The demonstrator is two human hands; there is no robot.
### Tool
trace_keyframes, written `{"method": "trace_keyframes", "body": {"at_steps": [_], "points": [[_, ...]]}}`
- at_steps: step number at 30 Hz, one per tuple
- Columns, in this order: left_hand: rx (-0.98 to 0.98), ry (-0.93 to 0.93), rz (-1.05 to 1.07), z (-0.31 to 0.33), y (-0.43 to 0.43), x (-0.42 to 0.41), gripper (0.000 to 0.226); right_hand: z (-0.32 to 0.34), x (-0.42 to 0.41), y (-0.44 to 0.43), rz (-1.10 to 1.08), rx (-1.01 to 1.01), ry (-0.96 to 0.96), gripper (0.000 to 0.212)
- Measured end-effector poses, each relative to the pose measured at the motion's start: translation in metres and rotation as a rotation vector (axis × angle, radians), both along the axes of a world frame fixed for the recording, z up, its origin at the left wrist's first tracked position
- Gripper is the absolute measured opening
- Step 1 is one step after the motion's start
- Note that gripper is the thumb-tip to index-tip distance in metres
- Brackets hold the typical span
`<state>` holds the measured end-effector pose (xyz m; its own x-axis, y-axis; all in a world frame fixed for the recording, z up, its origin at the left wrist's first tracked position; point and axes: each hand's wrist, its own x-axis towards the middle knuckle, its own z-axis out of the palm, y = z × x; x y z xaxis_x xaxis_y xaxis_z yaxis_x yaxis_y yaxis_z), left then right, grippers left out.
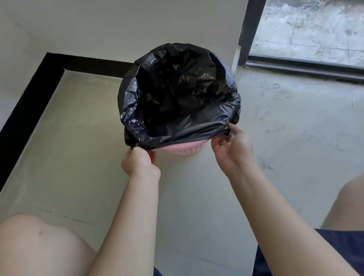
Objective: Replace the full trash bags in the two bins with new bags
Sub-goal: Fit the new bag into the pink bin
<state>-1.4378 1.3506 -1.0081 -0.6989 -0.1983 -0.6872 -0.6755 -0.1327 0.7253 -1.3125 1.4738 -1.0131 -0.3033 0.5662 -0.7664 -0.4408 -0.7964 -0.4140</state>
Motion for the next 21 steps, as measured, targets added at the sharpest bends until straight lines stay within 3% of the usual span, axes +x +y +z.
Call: {"method": "trace_keyframes", "body": {"at_steps": [2, 4, 7, 10, 12, 14, 17, 19, 21], "points": [[-0.060, 0.022, -0.077, -0.004, -0.004, 0.003, 0.020, -0.001, 0.007, 0.005, -0.075, -0.145, 0.148, 0.017], [-0.084, -0.037, -0.107, -0.009, -0.007, 0.000, 0.013, -0.009, 0.005, 0.009, -0.089, -0.186, 0.143, 0.025], [-0.011, -0.161, -0.144, -0.007, -0.011, -0.017, 0.019, -0.015, -0.004, 0.017, -0.006, -0.118, -0.031, 0.021], [-0.016, -0.145, -0.130, 0.006, -0.012, -0.034, 0.030, -0.007, -0.006, 0.033, 0.086, 0.011, -0.208, 0.013], [-0.184, -0.050, -0.025, 0.018, -0.010, -0.046, 0.038, 0.008, -0.004, 0.047, 0.155, 0.059, -0.400, 0.009], [-0.417, 0.194, 0.018, 0.025, -0.010, -0.062, 0.050, 0.018, -0.003, 0.061, 0.174, 0.122, -0.624, 0.033], [-0.348, 0.560, -0.277, 0.036, 0.001, -0.074, 0.063, 0.032, -0.014, 0.071, 0.218, 0.507, -0.762, 0.059], [-0.487, 0.750, -0.651, 0.037, 0.013, -0.080, 0.058, 0.036, -0.027, 0.072, 0.391, 0.822, -0.781, 0.061], [-0.666, 0.780, -0.951, 0.032, 0.023, -0.086, 0.061, 0.035, -0.038, 0.070, 0.628, 1.009, -0.830, 0.058]]}}
